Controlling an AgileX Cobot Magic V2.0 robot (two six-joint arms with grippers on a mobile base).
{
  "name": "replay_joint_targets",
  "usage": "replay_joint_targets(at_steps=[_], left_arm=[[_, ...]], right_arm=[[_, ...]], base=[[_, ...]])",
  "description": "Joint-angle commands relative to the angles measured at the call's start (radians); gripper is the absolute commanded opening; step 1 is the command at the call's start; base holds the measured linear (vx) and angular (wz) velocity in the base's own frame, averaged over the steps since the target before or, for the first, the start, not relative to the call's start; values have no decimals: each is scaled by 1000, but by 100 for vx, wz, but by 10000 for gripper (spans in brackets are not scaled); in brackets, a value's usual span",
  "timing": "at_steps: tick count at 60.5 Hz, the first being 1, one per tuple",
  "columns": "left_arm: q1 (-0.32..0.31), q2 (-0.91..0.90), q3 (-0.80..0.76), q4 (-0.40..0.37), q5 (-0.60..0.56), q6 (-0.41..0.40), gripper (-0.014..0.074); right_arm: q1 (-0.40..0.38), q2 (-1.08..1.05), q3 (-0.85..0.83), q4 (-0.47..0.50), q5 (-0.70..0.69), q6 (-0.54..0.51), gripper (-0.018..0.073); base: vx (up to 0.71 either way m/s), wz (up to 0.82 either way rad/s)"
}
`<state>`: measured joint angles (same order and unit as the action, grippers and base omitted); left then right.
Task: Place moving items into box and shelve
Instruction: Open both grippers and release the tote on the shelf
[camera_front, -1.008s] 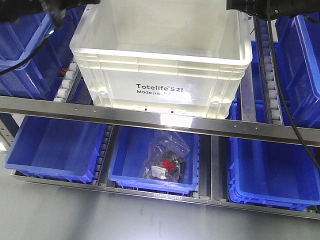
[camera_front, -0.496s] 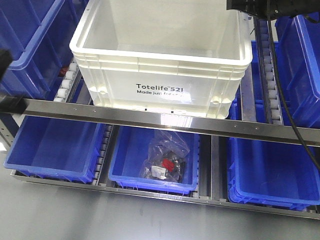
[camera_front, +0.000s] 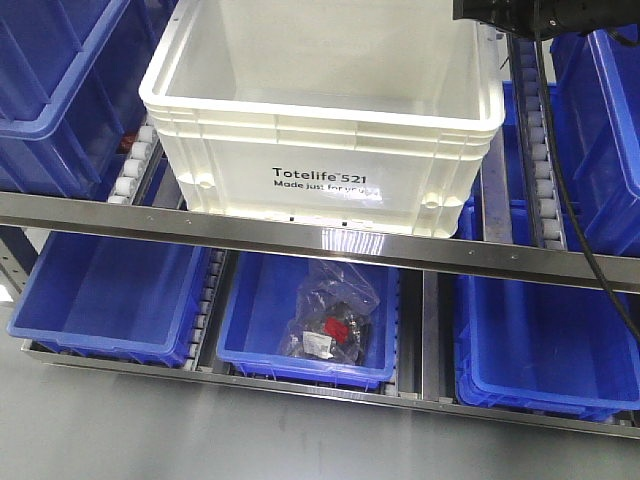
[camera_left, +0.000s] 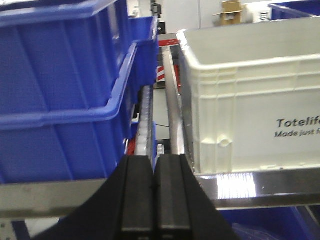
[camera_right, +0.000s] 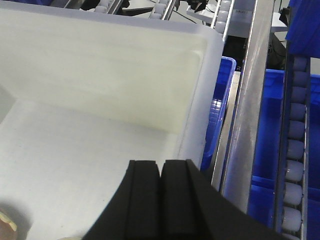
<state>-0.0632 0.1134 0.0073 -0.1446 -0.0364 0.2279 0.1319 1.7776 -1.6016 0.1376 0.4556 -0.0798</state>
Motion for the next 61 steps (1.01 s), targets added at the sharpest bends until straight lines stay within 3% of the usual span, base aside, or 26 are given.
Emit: replay_joint_targets(at_steps=[1,4,16,26,42,52,61], left_arm=[[30,-79,11,-17,-18,-36,-6],[44,-140,5,-5,66,-36,-6],[46,-140,11,20,164,-36,-6],[46,-140,11,96,157,-36,-6],[46,-140,11,88,118,-60,-6],[46,-140,11,89,121,-170,-6],[46,-140,11,89,120,-169,-6]], right_arm=[[-3,-58,-34,-4,-67,-7,-8],[-3,-58,-34,-4,-64,-7,-8],[-3,-52,-34,-4,-63,-7,-8],[-3,-49,-34,-4,-63,-7,-8],[-3,-49,-34,-4,-63,-7,-8],[-3,-49,-34,-4,-63,-7,-8],[-3,-49,-34,-4,-63,-7,-8]], base=[[0,0],[0,0],[0,0],[0,0],[0,0],[0,0],[0,0]])
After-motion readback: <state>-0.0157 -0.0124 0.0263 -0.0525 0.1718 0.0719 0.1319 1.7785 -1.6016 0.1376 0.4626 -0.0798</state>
